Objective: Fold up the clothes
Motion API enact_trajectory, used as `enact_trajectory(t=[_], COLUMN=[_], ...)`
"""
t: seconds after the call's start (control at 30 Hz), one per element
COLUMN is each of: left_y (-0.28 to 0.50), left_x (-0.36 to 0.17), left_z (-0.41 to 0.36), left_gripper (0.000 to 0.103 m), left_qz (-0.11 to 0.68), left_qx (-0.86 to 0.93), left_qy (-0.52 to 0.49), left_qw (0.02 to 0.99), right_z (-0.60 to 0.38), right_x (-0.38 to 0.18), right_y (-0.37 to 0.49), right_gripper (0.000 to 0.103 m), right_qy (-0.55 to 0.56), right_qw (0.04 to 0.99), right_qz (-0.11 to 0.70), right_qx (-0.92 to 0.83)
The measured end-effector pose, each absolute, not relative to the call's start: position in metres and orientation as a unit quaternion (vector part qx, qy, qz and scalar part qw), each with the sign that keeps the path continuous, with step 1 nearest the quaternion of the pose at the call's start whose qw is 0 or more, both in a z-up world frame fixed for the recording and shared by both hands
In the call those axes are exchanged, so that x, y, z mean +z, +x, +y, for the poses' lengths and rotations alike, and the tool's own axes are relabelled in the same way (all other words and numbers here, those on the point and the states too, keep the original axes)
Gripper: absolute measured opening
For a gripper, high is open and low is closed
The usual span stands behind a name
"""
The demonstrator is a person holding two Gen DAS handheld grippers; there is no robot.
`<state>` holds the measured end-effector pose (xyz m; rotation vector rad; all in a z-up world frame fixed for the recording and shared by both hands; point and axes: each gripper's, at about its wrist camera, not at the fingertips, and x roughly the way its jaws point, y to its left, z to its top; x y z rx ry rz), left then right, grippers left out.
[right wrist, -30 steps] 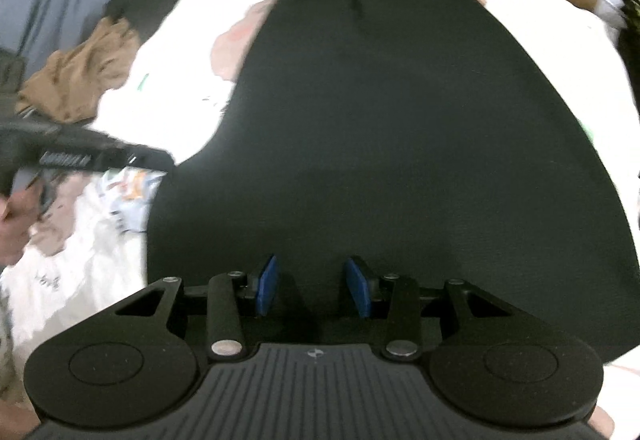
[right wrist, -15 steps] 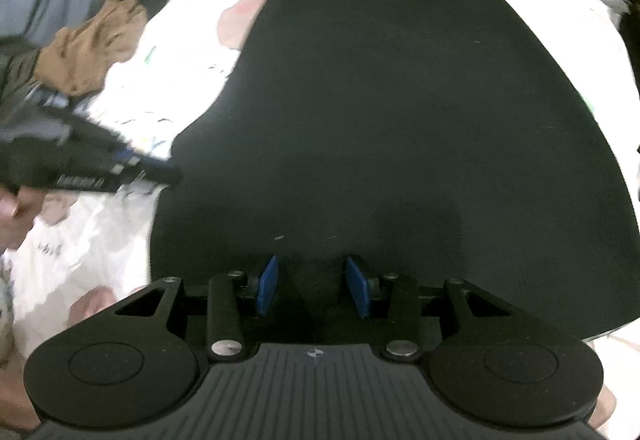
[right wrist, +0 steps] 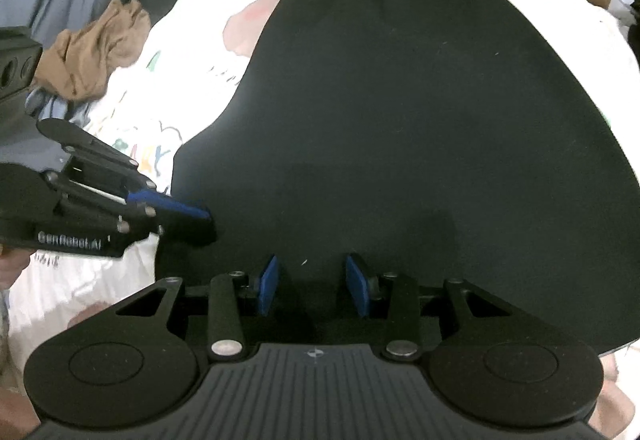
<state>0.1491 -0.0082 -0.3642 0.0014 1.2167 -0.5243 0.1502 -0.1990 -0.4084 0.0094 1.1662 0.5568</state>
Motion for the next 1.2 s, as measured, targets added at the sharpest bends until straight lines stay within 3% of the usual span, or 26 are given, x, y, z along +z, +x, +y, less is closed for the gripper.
enact_trajectory(t=[0.37, 0.67, 0.8, 1.2], left_y=[0.138, 0.135, 0.137, 0.149], left_x=[-0.366, -0.375, -0.380, -0.418], left_z=[0.007, 0.025, 0.031, 0.024], left_gripper=[0.006, 0.028, 0.047, 0.057], left_qz=[0.594, 0.606, 0.600, 0.611], left_qx=[-0.251, -0.231, -0.228, -0.226], left_qy=[-0.022, -0.118, -0.169, -0.276], left_qw=[0.764, 0.752, 0.748, 0.707], right_z=[-0.207, -0.231, -0.234, -0.236], right_x=[-0.406, -0.399, -0.401, -0.404], right_y=[0.124, 0.130, 0.131, 0.130], right_gripper=[0.044, 0.045, 0.045, 0.045], right_qy=[-0.005, 0.005, 0.008, 0.009], right_qw=[0.777, 0.793, 0.793, 0.790], right_qz=[0.567, 0.562, 0.565, 0.569], right_qx=[0.272, 0.235, 0.228, 0.227])
